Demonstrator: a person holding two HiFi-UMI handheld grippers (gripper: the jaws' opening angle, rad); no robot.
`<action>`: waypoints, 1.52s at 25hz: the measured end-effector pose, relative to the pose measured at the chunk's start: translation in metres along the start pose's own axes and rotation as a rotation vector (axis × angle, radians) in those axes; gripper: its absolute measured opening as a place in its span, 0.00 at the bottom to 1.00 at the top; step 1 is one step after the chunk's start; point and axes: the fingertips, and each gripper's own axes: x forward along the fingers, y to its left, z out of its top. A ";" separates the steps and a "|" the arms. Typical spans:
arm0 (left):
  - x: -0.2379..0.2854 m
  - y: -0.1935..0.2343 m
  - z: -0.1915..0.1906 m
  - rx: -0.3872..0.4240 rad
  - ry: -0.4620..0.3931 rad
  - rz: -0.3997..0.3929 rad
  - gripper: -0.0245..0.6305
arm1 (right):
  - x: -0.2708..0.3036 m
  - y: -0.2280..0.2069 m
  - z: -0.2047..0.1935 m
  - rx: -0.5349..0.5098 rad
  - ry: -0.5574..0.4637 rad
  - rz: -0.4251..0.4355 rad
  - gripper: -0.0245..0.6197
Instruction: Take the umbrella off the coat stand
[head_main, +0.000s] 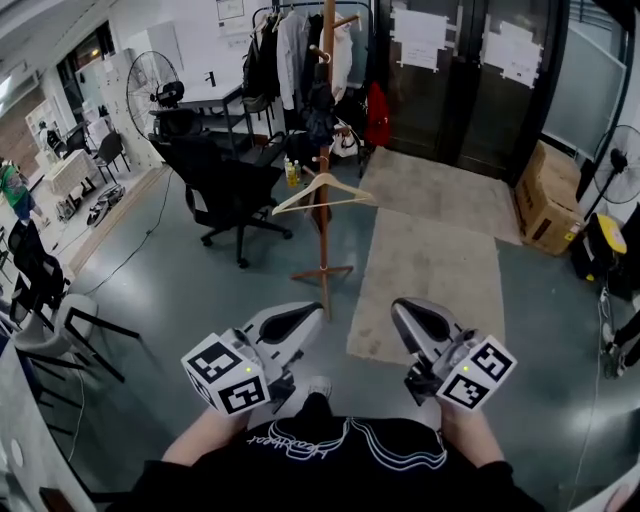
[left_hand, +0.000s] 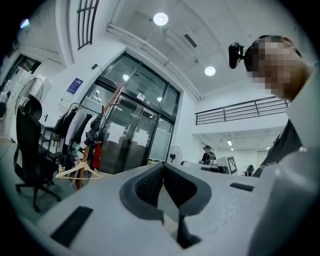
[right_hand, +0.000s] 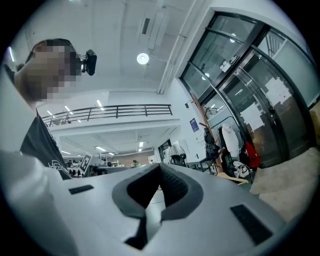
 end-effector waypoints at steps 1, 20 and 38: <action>0.000 0.002 0.001 0.005 -0.002 0.001 0.05 | 0.001 -0.003 0.001 -0.001 -0.001 -0.007 0.04; 0.048 0.143 0.044 0.098 -0.052 0.071 0.47 | 0.084 -0.095 0.009 -0.048 0.019 -0.071 0.04; 0.193 0.375 0.083 0.090 -0.001 0.110 0.59 | 0.235 -0.277 0.025 -0.015 0.072 -0.189 0.04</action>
